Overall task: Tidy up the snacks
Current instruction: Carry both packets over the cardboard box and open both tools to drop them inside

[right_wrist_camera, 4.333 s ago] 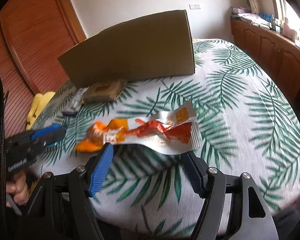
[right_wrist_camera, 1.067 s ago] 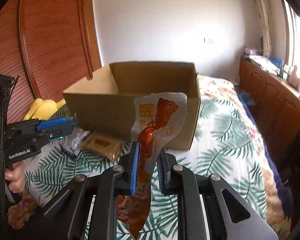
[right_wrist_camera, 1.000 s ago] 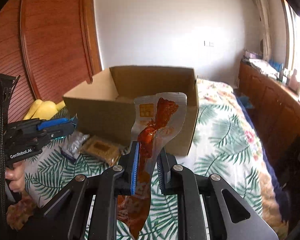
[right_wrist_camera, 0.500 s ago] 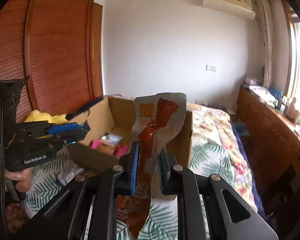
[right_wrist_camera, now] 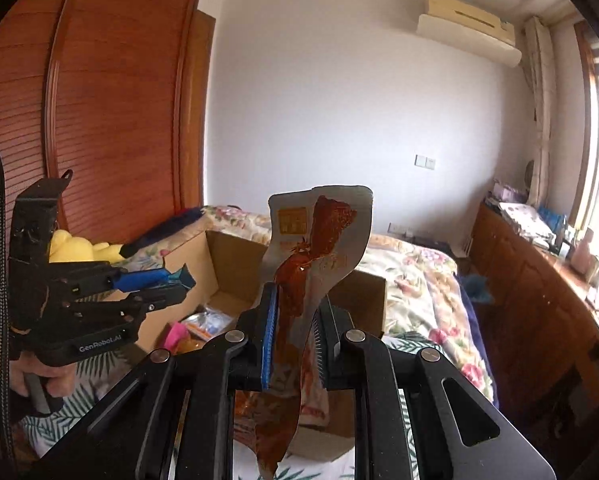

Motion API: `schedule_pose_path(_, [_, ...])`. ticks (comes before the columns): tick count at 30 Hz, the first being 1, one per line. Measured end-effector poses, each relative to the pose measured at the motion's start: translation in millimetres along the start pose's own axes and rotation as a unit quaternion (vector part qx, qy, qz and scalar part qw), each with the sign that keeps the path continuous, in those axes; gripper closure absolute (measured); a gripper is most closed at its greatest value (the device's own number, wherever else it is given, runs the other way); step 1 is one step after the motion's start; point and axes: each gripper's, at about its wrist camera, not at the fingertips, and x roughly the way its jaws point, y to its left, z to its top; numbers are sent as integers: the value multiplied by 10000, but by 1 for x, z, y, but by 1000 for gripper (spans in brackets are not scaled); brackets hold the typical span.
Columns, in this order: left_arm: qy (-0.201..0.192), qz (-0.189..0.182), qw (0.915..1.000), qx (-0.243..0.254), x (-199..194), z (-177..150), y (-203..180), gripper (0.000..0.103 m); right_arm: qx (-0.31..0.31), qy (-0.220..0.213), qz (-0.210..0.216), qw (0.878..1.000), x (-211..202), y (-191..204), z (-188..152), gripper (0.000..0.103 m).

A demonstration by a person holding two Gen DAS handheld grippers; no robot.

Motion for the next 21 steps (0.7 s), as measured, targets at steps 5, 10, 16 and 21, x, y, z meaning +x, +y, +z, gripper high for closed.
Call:
schedule_pose_path(5, [133, -11, 9999, -47, 15, -4, 4, 78, -69, 17, -14, 10000, 14, -1, 2, 89])
schedule_pose_path(10, [194, -30, 9998, 13, 24, -8, 2, 77, -165, 43, -35, 9998, 31, -2, 5, 89])
schedule_pose_path(16, [368, -34, 9993, -23, 35, -11, 7, 75, -235, 195, 20, 9995, 60, 2, -4, 89])
schedule_pose_path(21, [422, -15, 9991, -15, 39, -11, 9, 55, -196, 389, 151, 9989, 82, 5, -13, 89])
